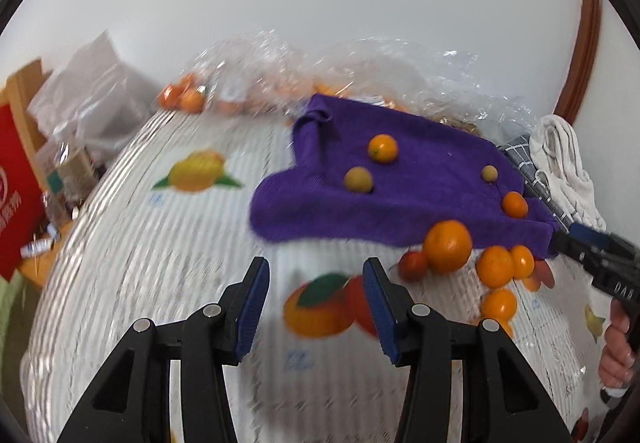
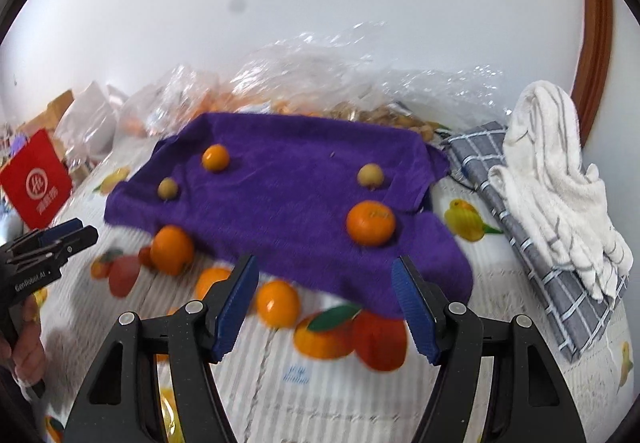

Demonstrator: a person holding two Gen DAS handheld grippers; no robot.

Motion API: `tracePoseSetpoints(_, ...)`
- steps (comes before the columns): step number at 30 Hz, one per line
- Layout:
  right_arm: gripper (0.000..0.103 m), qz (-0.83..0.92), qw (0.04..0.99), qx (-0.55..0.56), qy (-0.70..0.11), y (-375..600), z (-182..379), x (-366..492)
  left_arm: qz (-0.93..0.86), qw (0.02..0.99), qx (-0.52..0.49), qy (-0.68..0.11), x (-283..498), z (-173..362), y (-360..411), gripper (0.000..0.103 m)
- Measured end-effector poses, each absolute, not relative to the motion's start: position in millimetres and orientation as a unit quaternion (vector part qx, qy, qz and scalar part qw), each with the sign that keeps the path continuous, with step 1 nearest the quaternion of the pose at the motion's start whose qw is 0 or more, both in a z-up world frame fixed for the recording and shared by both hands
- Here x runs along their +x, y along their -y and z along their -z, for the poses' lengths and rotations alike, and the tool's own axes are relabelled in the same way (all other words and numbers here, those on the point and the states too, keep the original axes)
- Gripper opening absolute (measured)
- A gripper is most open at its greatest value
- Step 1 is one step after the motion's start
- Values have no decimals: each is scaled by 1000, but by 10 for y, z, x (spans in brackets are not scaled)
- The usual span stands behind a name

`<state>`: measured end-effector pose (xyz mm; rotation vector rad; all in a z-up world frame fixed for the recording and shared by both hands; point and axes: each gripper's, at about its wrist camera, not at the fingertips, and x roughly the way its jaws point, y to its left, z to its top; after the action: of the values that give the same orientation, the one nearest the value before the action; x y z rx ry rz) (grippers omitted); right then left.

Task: Organize fruits
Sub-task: 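Withdraw both open tools from the towel back toward the loose fruits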

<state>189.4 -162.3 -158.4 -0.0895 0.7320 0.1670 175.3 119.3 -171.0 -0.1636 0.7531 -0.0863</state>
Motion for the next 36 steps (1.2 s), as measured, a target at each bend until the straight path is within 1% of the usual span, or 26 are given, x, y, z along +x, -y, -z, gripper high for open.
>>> tracePoseSetpoints(2, 69, -87, 928, -48, -360, 1577, 1633, 1836, 39, 923, -101, -368, 1706, 1747, -1287, 46)
tracePoseSetpoints(4, 69, -89, 927, -49, -362, 1542, 1670, 1787, 34, 921, -113, -372, 1697, 1775, -1331, 51)
tracePoseSetpoints(6, 68, -91, 926, -50, -363, 1525, 1685, 1740, 32, 919, -120, -374, 1695, 1791, -1348, 51)
tracePoseSetpoints(11, 67, -93, 927, -50, -359, 1527, 1700, 1665, 17, 924, -97, -369, 1691, 1802, -1270, 51)
tracePoseSetpoints(13, 63, -94, 929, -48, -356, 1539, 1706, 1657, 18, 928, -92, -359, 1666, 1771, -1259, 51)
tracePoseSetpoints(17, 62, -101, 926, -29, -362, 1551, 1743, 1661, 19, 929, -92, -358, 1672, 1759, -1271, 51)
tracePoseSetpoints(19, 59, -110, 923, -30, -367, 1525, 1764, 1661, 17, 929, -92, -359, 1682, 1761, -1276, 51)
tracePoseSetpoints(24, 57, -117, 923, -48, -364, 1431, 1775, 1668, 21, 927, -99, -361, 1695, 1777, -1297, 51)
tracePoseSetpoints(26, 54, -110, 920, -58, -371, 1411, 1807, 1744, 20, 928, -100, -360, 1688, 1773, -1299, 51)
tracePoseSetpoints(27, 48, -106, 919, -60, -375, 1410, 1824, 1783, 20, 929, -99, -357, 1678, 1766, -1293, 51)
tracePoseSetpoints(28, 46, -106, 916, -59, -384, 1414, 1850, 1849, 20, 930, -97, -354, 1669, 1759, -1286, 51)
tracePoseSetpoints(36, 44, -114, 899, -64, -418, 1392, 2022, 2106, 4, 933, -94, -348, 1653, 1736, -1307, 51)
